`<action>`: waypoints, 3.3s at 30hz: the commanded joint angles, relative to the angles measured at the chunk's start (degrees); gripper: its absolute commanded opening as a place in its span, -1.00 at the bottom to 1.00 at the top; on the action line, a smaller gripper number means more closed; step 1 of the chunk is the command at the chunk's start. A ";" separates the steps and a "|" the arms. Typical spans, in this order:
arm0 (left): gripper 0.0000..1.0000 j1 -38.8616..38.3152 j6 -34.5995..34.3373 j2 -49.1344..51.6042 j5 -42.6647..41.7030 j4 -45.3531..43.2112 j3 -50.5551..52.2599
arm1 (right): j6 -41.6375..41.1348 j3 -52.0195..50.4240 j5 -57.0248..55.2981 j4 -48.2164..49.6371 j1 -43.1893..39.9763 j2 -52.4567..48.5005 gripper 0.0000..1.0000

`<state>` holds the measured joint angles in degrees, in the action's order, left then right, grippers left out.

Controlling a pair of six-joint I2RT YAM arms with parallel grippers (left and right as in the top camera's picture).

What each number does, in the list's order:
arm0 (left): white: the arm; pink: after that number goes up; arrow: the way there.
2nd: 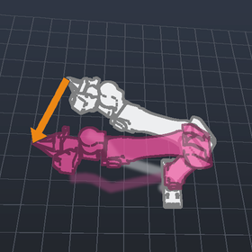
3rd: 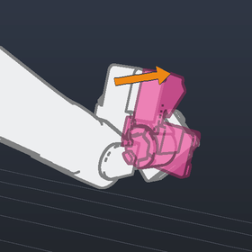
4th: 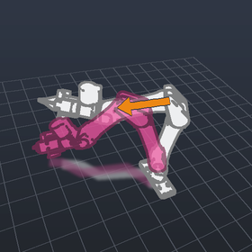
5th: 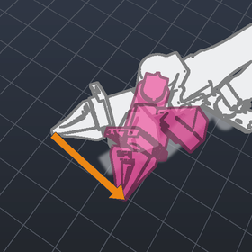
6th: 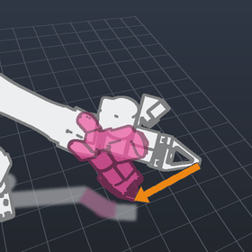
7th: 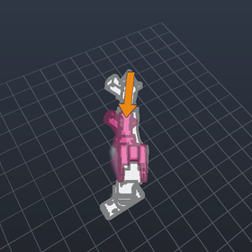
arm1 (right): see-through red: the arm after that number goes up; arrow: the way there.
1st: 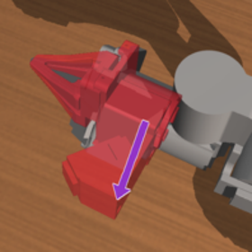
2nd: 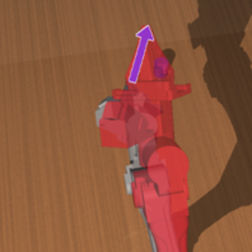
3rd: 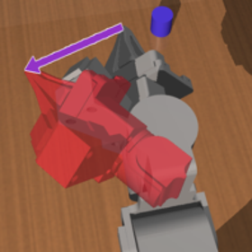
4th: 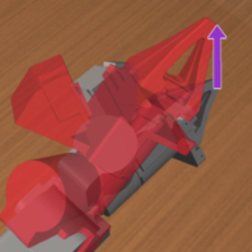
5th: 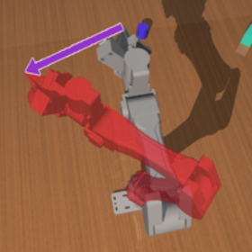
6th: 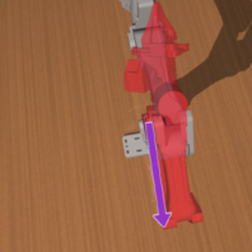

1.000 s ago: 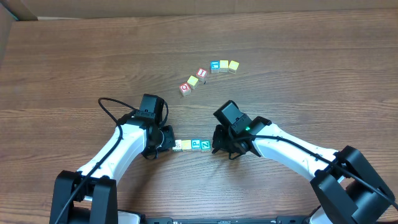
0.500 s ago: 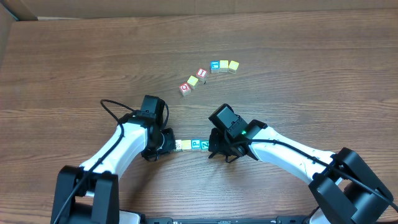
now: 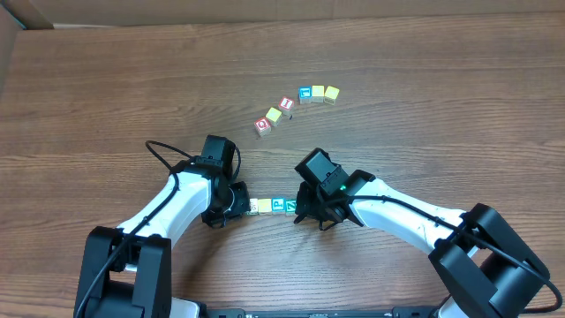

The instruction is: Flip 4 blocks

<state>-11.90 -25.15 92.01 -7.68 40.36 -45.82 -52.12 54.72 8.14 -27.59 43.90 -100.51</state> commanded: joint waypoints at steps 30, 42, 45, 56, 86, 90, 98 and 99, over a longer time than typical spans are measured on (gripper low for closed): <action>-0.92 -0.13 5.81 0.52 -1.66 2.95 -3.78 | -3.45 -0.42 2.47 1.81 0.15 -1.42 -0.92; -0.92 -0.17 5.88 0.52 -1.86 4.63 -4.39 | -3.89 -0.42 2.60 2.64 0.13 -1.42 -0.92; -0.92 -0.17 5.90 0.52 -1.86 4.39 -4.39 | -3.89 -0.42 3.63 2.64 0.13 -1.42 -0.92; -0.92 -0.17 8.13 1.57 -2.47 2.40 -4.42 | -5.44 -0.42 4.22 2.25 0.13 -1.42 -0.92; -0.92 -0.24 11.89 7.10 -2.23 -0.20 -11.41 | -14.53 -0.42 6.12 2.23 1.33 -1.42 -0.84; -0.92 -0.24 11.91 7.28 -2.23 -1.51 -11.41 | -18.10 -0.42 6.08 2.27 2.23 -1.42 -0.78; -0.92 -0.24 11.93 7.30 -2.25 -4.15 -11.41 | -25.68 -0.42 5.42 2.38 3.96 -1.42 -0.74; -0.92 -0.24 11.93 7.30 -2.25 -4.50 -11.41 | -26.18 -0.42 5.40 2.54 4.11 -1.42 -0.74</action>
<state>-11.90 -14.52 98.67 -8.86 36.56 -56.27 -73.89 54.57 13.56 -25.52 47.24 -101.54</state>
